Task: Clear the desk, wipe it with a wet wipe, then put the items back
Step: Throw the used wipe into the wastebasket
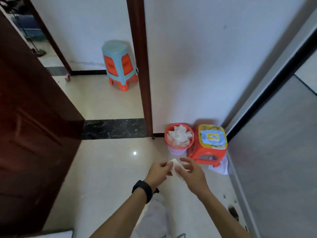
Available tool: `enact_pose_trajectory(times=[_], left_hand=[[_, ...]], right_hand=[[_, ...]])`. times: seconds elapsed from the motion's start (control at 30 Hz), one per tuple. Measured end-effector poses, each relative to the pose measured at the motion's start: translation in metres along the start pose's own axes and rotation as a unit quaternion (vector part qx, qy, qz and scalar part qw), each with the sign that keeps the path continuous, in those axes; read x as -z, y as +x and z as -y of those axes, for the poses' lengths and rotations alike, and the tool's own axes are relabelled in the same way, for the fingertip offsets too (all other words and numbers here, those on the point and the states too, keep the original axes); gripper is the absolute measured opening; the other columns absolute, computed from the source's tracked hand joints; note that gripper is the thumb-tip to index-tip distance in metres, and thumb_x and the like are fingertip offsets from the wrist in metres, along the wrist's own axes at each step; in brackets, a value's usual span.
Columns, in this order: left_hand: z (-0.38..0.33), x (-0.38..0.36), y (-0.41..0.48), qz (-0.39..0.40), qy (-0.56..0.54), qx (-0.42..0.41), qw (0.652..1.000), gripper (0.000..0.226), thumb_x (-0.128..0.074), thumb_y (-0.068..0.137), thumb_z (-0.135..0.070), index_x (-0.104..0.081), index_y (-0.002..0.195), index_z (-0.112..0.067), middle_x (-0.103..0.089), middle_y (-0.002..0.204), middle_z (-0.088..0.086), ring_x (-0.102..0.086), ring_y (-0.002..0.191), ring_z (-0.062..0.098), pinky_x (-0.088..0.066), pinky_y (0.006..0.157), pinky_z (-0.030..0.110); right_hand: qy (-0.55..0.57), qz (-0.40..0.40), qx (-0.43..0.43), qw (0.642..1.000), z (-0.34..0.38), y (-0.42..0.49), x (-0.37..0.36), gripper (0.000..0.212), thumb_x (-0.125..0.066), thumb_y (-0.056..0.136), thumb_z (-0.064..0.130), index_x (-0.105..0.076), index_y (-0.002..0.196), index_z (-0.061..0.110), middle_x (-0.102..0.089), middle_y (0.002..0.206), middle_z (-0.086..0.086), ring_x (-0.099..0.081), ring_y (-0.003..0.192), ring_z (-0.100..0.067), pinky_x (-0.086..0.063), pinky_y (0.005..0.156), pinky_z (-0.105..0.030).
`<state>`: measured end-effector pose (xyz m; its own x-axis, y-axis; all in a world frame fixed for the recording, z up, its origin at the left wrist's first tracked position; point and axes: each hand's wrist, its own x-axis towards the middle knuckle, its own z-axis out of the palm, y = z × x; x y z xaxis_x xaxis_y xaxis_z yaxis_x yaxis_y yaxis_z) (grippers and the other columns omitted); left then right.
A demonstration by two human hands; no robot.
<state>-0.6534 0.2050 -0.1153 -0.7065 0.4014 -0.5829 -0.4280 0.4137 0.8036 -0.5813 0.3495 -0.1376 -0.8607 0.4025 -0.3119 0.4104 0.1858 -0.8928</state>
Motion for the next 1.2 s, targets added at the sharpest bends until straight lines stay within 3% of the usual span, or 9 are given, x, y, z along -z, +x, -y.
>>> enact_pose_trajectory(times=[0.23, 0.4, 0.53, 0.67, 0.8, 0.87, 0.97, 1.1, 1.2], left_hand=[[-0.061, 0.013, 0.124, 0.149, -0.065, 0.1, 0.982, 0.029, -0.061, 0.094, -0.025, -0.065, 0.12, -0.012, -0.071, 0.098, 0.002, -0.064, 0.084, 0.012, -0.048, 0.082, 0.03], [-0.105, 0.033, 0.197, 0.236, -0.021, 0.151, 0.96, 0.038, -0.07, 0.085, -0.028, -0.07, 0.119, -0.012, -0.063, 0.086, -0.002, -0.055, 0.074, 0.011, -0.048, 0.077, 0.027], [-0.145, 0.05, 0.234, 0.222, 0.057, 0.096, 0.969, 0.03, -0.073, 0.084, -0.037, -0.074, 0.108, -0.019, -0.072, 0.096, 0.0, -0.062, 0.084, 0.012, -0.05, 0.086, 0.031], [-0.179, 0.068, 0.265, 0.192, 0.148, -0.001, 0.97, 0.025, -0.065, 0.093, -0.03, -0.072, 0.113, -0.017, -0.069, 0.102, -0.007, -0.061, 0.086, 0.006, -0.046, 0.07, 0.01], [-0.194, 0.08, 0.292, 0.196, 0.255, -0.052, 0.945, 0.028, -0.063, 0.091, -0.041, -0.071, 0.116, -0.031, -0.067, 0.113, -0.017, -0.058, 0.103, -0.001, -0.043, 0.084, 0.015], [-0.195, 0.084, 0.312, 0.133, 0.38, -0.114, 0.908, 0.037, -0.056, 0.09, -0.043, -0.066, 0.124, -0.032, -0.061, 0.13, -0.01, -0.053, 0.121, 0.009, -0.043, 0.098, 0.027], [-0.203, 0.093, 0.345, -0.026, 0.578, -0.201, 0.791, 0.065, -0.042, 0.091, -0.043, -0.032, 0.152, -0.025, -0.019, 0.163, 0.009, -0.013, 0.15, 0.029, -0.018, 0.119, 0.05], [-0.235, 0.106, 0.394, -0.198, 0.628, -0.296, 0.692, 0.081, -0.042, 0.089, -0.046, -0.008, 0.158, -0.023, 0.01, 0.165, 0.009, 0.007, 0.152, 0.031, -0.003, 0.119, 0.06], [-0.261, 0.114, 0.429, -0.239, 0.646, -0.329, 0.646, 0.09, -0.056, 0.087, -0.037, -0.002, 0.158, -0.026, 0.01, 0.165, 0.005, 0.007, 0.152, 0.029, 0.002, 0.118, 0.059]], right_hand=[[-0.004, 0.077, 0.005, 0.997, 0.026, 0.103, 0.046, 0.046, -0.078, 0.084, 0.013, -0.066, 0.123, 0.033, -0.074, 0.104, 0.009, -0.068, 0.082, -0.001, -0.056, 0.074, -0.024], [-0.078, 0.025, 0.017, 0.996, 0.05, 0.167, 0.057, 0.025, -0.081, 0.081, 0.021, -0.074, 0.094, 0.041, -0.076, 0.089, 0.011, -0.071, 0.083, -0.005, -0.057, 0.078, -0.027], [-0.099, -0.04, 0.019, 0.994, 0.065, 0.211, 0.05, 0.017, -0.082, 0.08, 0.028, -0.072, 0.088, 0.04, -0.071, 0.09, 0.012, -0.068, 0.081, -0.003, -0.056, 0.074, -0.024], [-0.078, -0.052, -0.004, 0.996, 0.071, 0.252, 0.035, 0.012, -0.078, 0.085, 0.029, -0.067, 0.084, 0.034, -0.072, 0.08, 0.019, -0.068, 0.078, 0.001, -0.051, 0.068, -0.014], [-0.123, -0.099, -0.036, 0.987, 0.06, 0.302, 0.028, 0.022, -0.077, 0.084, 0.033, -0.061, 0.072, 0.028, -0.065, 0.063, 0.011, -0.061, 0.06, -0.002, -0.041, 0.056, -0.012], [-0.151, -0.094, -0.065, 0.982, 0.05, 0.331, 0.027, 0.02, -0.074, 0.086, 0.037, -0.065, 0.075, 0.023, -0.067, 0.067, 0.009, -0.06, 0.061, -0.002, -0.039, 0.057, -0.014], [-0.229, -0.079, -0.088, 0.966, 0.03, 0.379, 0.028, 0.024, -0.063, 0.094, 0.032, -0.071, 0.108, 0.014, -0.076, 0.097, -0.003, -0.069, 0.088, -0.019, -0.046, 0.072, -0.025], [-0.251, -0.057, -0.129, 0.958, 0.003, 0.446, 0.032, 0.028, -0.053, 0.096, 0.019, -0.063, 0.122, 0.015, -0.071, 0.116, -0.011, -0.065, 0.105, -0.029, -0.046, 0.08, -0.031], [-0.29, 0.024, -0.174, 0.941, -0.02, 0.488, 0.035, 0.059, -0.057, 0.093, 0.031, -0.038, 0.149, 0.021, -0.055, 0.141, -0.013, -0.055, 0.124, -0.03, -0.044, 0.093, -0.035]])
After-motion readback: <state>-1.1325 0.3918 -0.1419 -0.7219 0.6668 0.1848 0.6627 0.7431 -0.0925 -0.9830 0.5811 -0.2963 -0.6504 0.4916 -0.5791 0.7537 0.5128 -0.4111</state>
